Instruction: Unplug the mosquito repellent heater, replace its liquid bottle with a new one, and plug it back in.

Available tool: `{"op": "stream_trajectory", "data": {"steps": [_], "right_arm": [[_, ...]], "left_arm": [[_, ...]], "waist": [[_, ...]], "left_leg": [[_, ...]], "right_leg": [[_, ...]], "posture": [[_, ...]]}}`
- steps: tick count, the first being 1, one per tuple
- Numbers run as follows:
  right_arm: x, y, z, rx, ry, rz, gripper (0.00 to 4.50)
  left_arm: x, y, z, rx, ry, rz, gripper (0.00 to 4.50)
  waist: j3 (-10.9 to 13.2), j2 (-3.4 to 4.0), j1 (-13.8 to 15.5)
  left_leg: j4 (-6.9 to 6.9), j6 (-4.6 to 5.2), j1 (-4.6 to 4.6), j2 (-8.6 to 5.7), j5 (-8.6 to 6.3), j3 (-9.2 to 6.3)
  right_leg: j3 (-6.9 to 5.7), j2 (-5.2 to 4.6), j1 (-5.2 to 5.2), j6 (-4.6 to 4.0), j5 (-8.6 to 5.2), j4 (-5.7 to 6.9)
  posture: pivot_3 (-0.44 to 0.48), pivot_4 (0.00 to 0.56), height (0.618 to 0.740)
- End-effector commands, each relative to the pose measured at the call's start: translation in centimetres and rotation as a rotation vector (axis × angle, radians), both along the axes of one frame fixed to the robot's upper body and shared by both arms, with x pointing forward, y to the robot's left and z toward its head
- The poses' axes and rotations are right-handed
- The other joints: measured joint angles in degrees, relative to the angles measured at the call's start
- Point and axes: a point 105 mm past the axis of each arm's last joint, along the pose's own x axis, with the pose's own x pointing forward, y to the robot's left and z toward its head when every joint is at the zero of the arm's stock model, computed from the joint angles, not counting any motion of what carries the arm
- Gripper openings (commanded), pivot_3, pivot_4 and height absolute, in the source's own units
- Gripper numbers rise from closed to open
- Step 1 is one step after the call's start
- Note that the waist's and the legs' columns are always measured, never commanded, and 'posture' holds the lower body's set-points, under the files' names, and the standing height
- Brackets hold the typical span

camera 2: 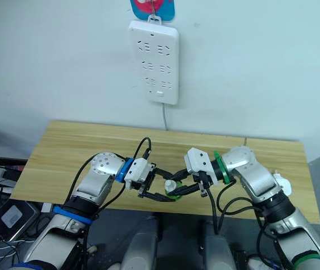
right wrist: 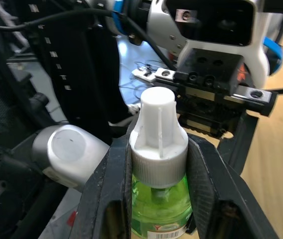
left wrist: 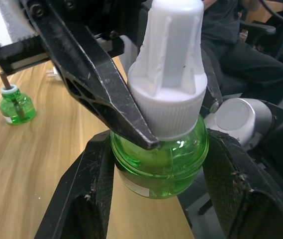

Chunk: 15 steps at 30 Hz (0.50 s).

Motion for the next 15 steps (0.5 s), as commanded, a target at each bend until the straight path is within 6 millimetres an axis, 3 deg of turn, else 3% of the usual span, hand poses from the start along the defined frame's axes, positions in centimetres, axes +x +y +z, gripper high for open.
{"op": "stream_trajectory", "data": {"steps": [1,7,11,15], "right_arm": [[-0.4,-0.1,1.6,0.056,-0.051,0.021,2.46],[-1.5,-3.4,0.8,0.042,-0.007,-0.150,4.46],[-0.8,-4.8,0.7,0.071,-0.013,-0.365,4.46],[0.3,-4.5,1.9,0.170,-0.044,-0.593,4.46]], "left_arm": [[-0.2,-1.0,0.1,-0.018,-0.004,-0.006,2.21],[0.9,-0.7,0.3,-0.040,-0.011,0.075,2.21],[1.7,-0.5,0.2,-0.054,-0.009,0.133,2.21],[2.6,-0.5,0.4,-0.085,0.000,0.212,2.21]], "waist": [[0.00,0.00,0.03],[0.00,0.00,1.08],[-0.01,0.00,1.20],[-0.03,-0.02,1.16]], "left_leg": [[0.00,0.00,0.00,0.00,0.00,0.00],[0.00,0.00,-0.01,-0.02,0.00,-0.01],[0.01,0.00,0.01,-0.02,0.00,0.02],[0.01,0.00,0.04,0.03,0.01,0.03]], "right_leg": [[0.01,0.00,0.00,0.00,0.00,0.00],[0.00,-0.03,0.01,0.01,-0.01,-0.01],[0.05,-0.03,0.01,0.02,-0.01,0.00],[0.06,0.00,0.01,0.06,-0.03,0.02]], "posture": [[0.294,0.303,0.740],[0.294,0.303,0.740],[0.256,0.291,0.740],[0.244,0.286,0.740]]}}
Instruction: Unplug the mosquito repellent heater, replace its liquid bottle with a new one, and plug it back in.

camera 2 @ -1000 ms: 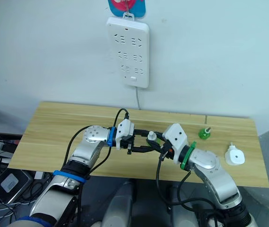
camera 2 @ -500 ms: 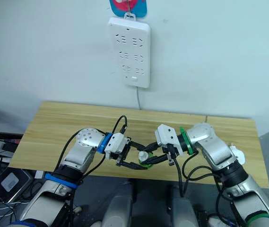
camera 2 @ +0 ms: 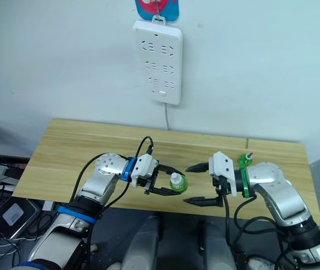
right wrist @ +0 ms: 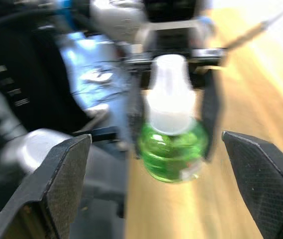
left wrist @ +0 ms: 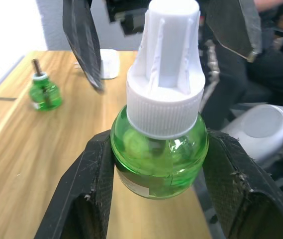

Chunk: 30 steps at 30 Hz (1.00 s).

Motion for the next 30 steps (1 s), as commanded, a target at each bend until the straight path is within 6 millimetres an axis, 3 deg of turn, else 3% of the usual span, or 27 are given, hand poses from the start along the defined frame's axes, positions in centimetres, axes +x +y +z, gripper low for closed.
{"op": "stream_trajectory", "data": {"steps": [1,8,14,20,30], "right_arm": [[0.6,0.9,2.2,0.086,-0.078,-0.155,4.46],[0.6,3.5,1.7,0.103,-0.096,-0.236,4.46],[2.4,4.3,2.0,0.135,-0.119,-0.327,4.46],[4.1,1.8,2.5,0.128,-0.135,-0.437,4.46],[1.6,-1.8,2.6,0.055,-0.117,-0.405,4.46]], "left_arm": [[0.7,-0.1,0.7,-0.046,-0.018,0.061,2.21],[1.5,-0.8,1.2,-0.073,-0.015,0.103,2.21],[1.9,-1.2,1.6,-0.080,-0.017,0.102,2.21],[1.6,-1.0,1.3,-0.074,-0.014,0.092,2.21],[2.1,-0.7,1.3,-0.072,-0.017,0.111,2.21]], "waist": [[0.00,0.00,-0.05],[-0.05,-0.01,0.03],[-0.27,-0.03,-0.07],[-0.37,-0.01,-0.13],[-0.38,0.00,-0.12]], "left_leg": [[0.00,0.00,0.00,0.01,0.00,0.00],[0.00,-0.02,-0.03,-0.04,0.01,0.00],[0.01,-0.02,-0.04,-0.04,0.02,0.01],[-0.01,-0.02,-0.05,-0.05,0.03,-0.01],[0.00,-0.01,-0.05,-0.05,0.03,-0.01]], "right_leg": [[0.00,0.00,0.00,0.00,0.00,0.00],[-0.02,-0.01,0.00,0.01,0.00,-0.06],[-0.01,-0.01,0.00,0.02,0.00,-0.05],[-0.05,-0.01,0.00,-0.02,0.02,-0.05],[-0.04,-0.01,0.00,-0.01,0.02,-0.03]], "posture": [[0.240,0.284,0.740],[0.234,0.276,0.740],[0.228,0.270,0.740],[0.228,0.269,0.740],[0.227,0.275,0.740]]}}
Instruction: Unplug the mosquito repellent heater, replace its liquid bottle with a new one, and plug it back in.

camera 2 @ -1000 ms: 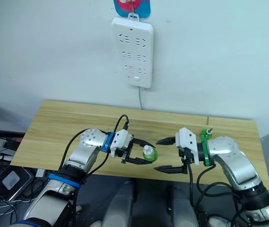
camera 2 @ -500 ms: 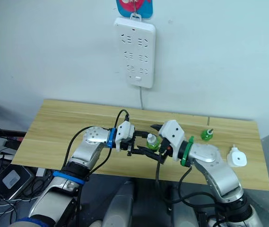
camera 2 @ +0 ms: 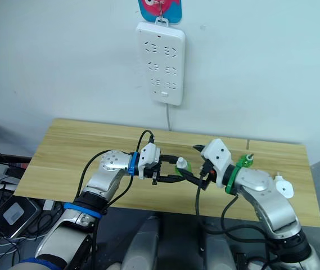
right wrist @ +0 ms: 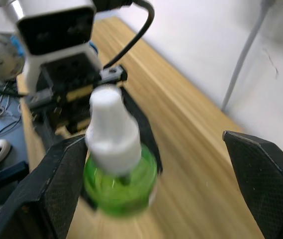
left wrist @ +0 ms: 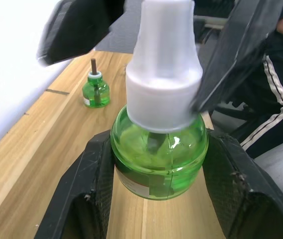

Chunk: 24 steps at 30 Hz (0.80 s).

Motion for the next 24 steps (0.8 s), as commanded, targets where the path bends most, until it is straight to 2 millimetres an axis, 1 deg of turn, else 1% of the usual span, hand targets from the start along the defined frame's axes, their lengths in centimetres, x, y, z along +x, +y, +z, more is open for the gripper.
{"op": "stream_trajectory", "data": {"steps": [1,4,8,11,14,15,17,19,21,24], "right_arm": [[-1.2,-1.5,1.9,0.008,-0.035,0.000,4.46],[-2.3,-1.2,2.0,0.023,-0.003,0.049,4.46],[-2.6,1.7,1.9,0.094,0.018,0.103,4.46],[-1.5,3.5,1.6,0.113,-0.008,0.079,4.46],[-0.5,4.5,1.5,0.119,-0.030,0.052,4.46],[0.1,4.6,1.5,0.118,-0.045,0.026,4.46],[1.0,4.5,1.5,0.108,-0.071,-0.021,4.46],[1.3,3.9,1.3,0.081,-0.093,-0.047,4.46],[1.2,3.0,1.3,0.059,-0.103,-0.059,4.46],[0.3,1.7,1.4,0.046,-0.095,-0.051,4.46]], "left_arm": [[0.0,0.2,0.6,-0.009,-0.033,-0.010,2.21],[0.0,0.3,0.6,-0.008,-0.034,-0.008,2.21],[0.0,0.1,0.6,-0.009,-0.036,-0.013,2.21],[0.1,0.0,0.8,-0.009,-0.040,-0.017,2.21],[0.1,0.0,0.9,-0.009,-0.041,-0.018,2.21],[0.1,0.0,0.9,-0.008,-0.041,-0.019,2.21],[0.0,0.0,0.9,-0.006,-0.041,-0.022,2.21],[-0.2,0.1,0.7,-0.005,-0.039,-0.025,2.21],[-0.3,0.1,0.7,-0.005,-0.036,-0.028,2.21],[-0.3,0.1,0.6,-0.004,-0.033,-0.029,2.21]], "waist": [[0.00,0.00,0.01],[0.00,0.00,-0.01],[-0.02,-0.02,-0.72],[-0.02,-0.03,-1.41],[-0.03,-0.03,-1.46],[-0.04,-0.05,-1.46],[-0.05,-0.05,-1.45],[-0.06,-0.06,-1.29],[-0.06,-0.06,-1.26],[-0.06,-0.06,-1.25]], "left_leg": [[0.00,0.00,0.00,-0.01,0.00,0.00],[0.00,0.00,0.00,0.01,0.00,0.00],[0.00,0.01,0.01,0.03,0.00,0.00],[0.01,0.04,0.01,0.02,0.02,0.00],[0.03,0.06,0.01,0.00,0.04,0.00],[0.02,0.06,0.01,-0.01,0.04,0.00],[0.02,0.06,0.00,0.00,0.04,-0.01],[0.01,0.06,0.00,-0.01,0.04,-0.01],[0.01,0.06,-0.03,-0.03,0.04,-0.02],[0.01,0.06,-0.03,-0.03,0.04,-0.03]], "right_leg": [[0.01,0.00,0.00,0.00,0.00,0.00],[0.01,0.01,0.00,0.00,0.00,0.00],[0.02,0.02,0.01,0.01,0.00,0.02],[0.02,0.02,0.00,0.01,0.00,0.04],[0.01,0.01,0.00,0.02,0.00,0.04],[0.02,0.01,0.00,0.02,0.00,0.04],[0.00,0.01,0.00,0.02,0.00,0.02],[-0.01,0.01,0.00,0.01,0.01,0.01],[-0.02,-0.01,0.00,0.01,0.01,0.00],[-0.02,-0.02,0.00,0.01,0.01,-0.01]], "posture": [[0.225,0.281,0.740],[0.222,0.283,0.740],[0.222,0.283,0.740],[0.224,0.280,0.740],[0.225,0.283,0.740],[0.225,0.283,0.740],[0.225,0.283,0.740],[0.227,0.284,0.740],[0.227,0.284,0.740],[0.227,0.284,0.740]]}}
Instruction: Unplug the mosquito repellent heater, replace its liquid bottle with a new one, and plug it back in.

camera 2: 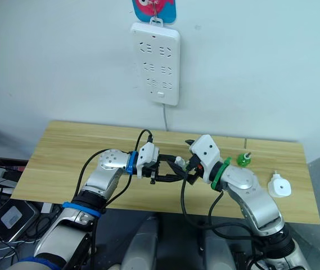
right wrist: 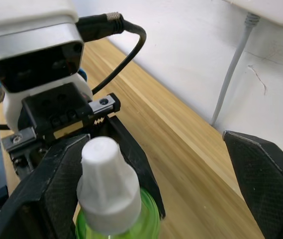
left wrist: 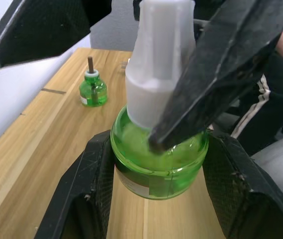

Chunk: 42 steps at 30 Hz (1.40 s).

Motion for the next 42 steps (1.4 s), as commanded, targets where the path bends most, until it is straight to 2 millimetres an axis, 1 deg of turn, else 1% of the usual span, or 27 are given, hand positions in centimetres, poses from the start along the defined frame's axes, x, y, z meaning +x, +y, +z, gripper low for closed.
{"op": "stream_trajectory", "data": {"steps": [1,4,7,11,13,15,19,26,29,32,33,34,35,36,37,39,42], "right_arm": [[-1.1,-2.0,1.1,-0.008,-0.034,-0.009,4.46],[-2.6,-2.8,1.1,-0.011,-0.004,0.035,4.46],[-4.1,-3.0,1.3,0.008,0.043,0.099,4.46],[-4.9,-2.0,2.0,0.107,0.106,0.156,4.46],[-4.6,-1.3,2.4,0.167,0.134,0.159,4.11],[-4.2,-0.7,2.4,0.170,0.140,0.156,3.57],[-3.7,0.1,2.3,0.160,0.141,0.153,3.57],[-2.9,0.9,1.8,0.127,0.133,0.146,3.57],[-2.8,1.0,1.7,0.121,0.125,0.157,2.97],[-2.9,1.0,1.6,0.110,0.117,0.162,1.93],[-2.9,0.9,1.6,0.107,0.115,0.162,1.50],[-3.0,0.9,1.6,0.105,0.113,0.162,1.19],[-3.0,0.8,1.7,0.109,0.110,0.162,0.79],[-3.0,0.8,1.9,0.114,0.106,0.163,0.55],[-3.2,0.8,2.3,0.129,0.098,0.171,0.36],[-3.7,0.9,3.2,0.157,0.084,0.196,0.35],[-4.8,1.3,6.0,0.235,0.056,0.254,0.35]], "left_arm": [[-0.3,-0.2,0.6,-0.016,-0.032,-0.021,2.21],[-0.3,-0.2,0.6,-0.017,-0.032,-0.019,2.21],[-0.2,-0.2,0.6,-0.017,-0.032,-0.018,2.21],[-0.2,-0.3,0.5,-0.018,-0.032,-0.023,2.21],[-0.2,-0.5,0.6,-0.019,-0.033,-0.027,2.21],[-0.2,-0.5,0.7,-0.019,-0.036,-0.031,2.21],[-0.2,-0.5,0.7,-0.018,-0.039,-0.035,2.21],[-0.5,-0.5,0.7,-0.017,-0.040,-0.042,2.21],[-0.6,-0.5,0.7,-0.018,-0.041,-0.042,2.21],[-0.6,-0.5,0.7,-0.021,-0.042,-0.042,2.21],[-0.6,-0.6,0.7,-0.022,-0.041,-0.042,2.21],[-0.6,-0.6,0.7,-0.023,-0.040,-0.043,2.21],[-0.7,-0.6,0.7,-0.023,-0.039,-0.044,2.21],[-0.7,-0.6,0.6,-0.023,-0.038,-0.045,2.21],[-0.8,-0.6,0.5,-0.021,-0.036,-0.046,2.21],[-1.0,-0.5,0.2,-0.018,-0.032,-0.047,2.21],[-1.0,0.0,-0.3,-0.004,-0.022,-0.036,2.21]], "waist": [[0.00,0.00,0.01],[-0.01,0.00,-0.09],[-0.03,-0.01,-0.11],[-0.08,-0.04,-0.48],[-0.15,-0.03,-0.49],[-0.18,-0.02,-0.50],[-0.30,-0.02,-0.49],[-0.32,-0.01,-0.39],[-0.32,-0.01,-0.34],[-0.32,-0.01,-0.32],[-0.32,-0.01,-0.31],[-0.33,-0.01,-0.31],[-0.33,0.00,-0.30],[-0.33,-0.01,-0.31],[-0.34,0.00,-0.30],[-0.37,0.00,-0.30],[-0.38,0.00,-0.28]], "left_leg": [[0.00,0.00,0.00,0.00,0.00,0.00],[0.01,0.00,0.01,0.01,0.00,-0.01],[0.01,0.02,0.02,0.02,0.01,0.00],[0.01,0.03,0.04,0.04,0.02,0.00],[0.01,0.04,0.05,0.05,0.02,0.00],[0.01,0.04,0.05,0.04,0.03,0.00],[0.02,0.05,0.04,0.01,0.03,0.01],[0.01,0.06,0.03,0.02,0.03,0.00],[0.01,0.06,0.03,0.02,0.03,-0.01],[0.01,0.06,0.03,0.02,0.03,0.00],[0.01,0.06,0.03,0.02,0.03,0.00],[0.01,0.06,0.03,0.02,0.03,0.00],[0.01,0.06,0.03,0.02,0.03,0.00],[0.01,0.06,0.03,0.02,0.03,0.00],[0.01,0.06,0.03,0.03,0.03,0.00],[0.01,0.06,0.03,0.03,0.03,0.00],[0.01,0.06,0.03,0.02,0.03,0.00]], "right_leg": [[0.00,0.00,0.00,0.00,0.00,0.01],[0.00,0.00,0.00,0.00,0.00,0.02],[0.01,0.01,0.01,0.00,0.00,0.03],[0.02,0.02,0.02,0.00,0.00,0.05],[0.01,0.03,0.02,0.00,0.01,0.07],[0.02,0.03,0.02,-0.01,0.01,0.07],[0.02,0.02,0.03,0.01,0.01,0.03],[0.00,0.02,0.02,0.01,0.01,0.03],[0.00,0.02,0.02,0.01,0.01,0.03],[0.00,0.02,0.02,0.01,0.01,0.03],[0.00,0.02,0.02,0.01,0.01,0.03],[0.00,0.02,0.02,0.01,0.01,0.03],[0.00,0.02,0.02,0.01,0.01,0.03],[0.00,0.02,0.02,0.01,0.01,0.03],[-0.01,0.02,0.02,0.00,0.01,0.03],[0.00,0.02,0.02,0.00,0.01,0.03],[0.00,0.02,0.02,0.00,0.01,0.03]], "posture": [[0.216,0.285,0.740],[0.216,0.285,0.740],[0.210,0.282,0.740],[0.204,0.283,0.740],[0.202,0.279,0.740],[0.201,0.279,0.740],[0.201,0.279,0.740],[0.218,0.276,0.740],[0.221,0.274,0.740],[0.222,0.274,0.740],[0.222,0.274,0.740],[0.222,0.274,0.740],[0.222,0.274,0.740],[0.222,0.274,0.740],[0.219,0.270,0.740],[0.219,0.270,0.740],[0.224,0.270,0.740]]}}
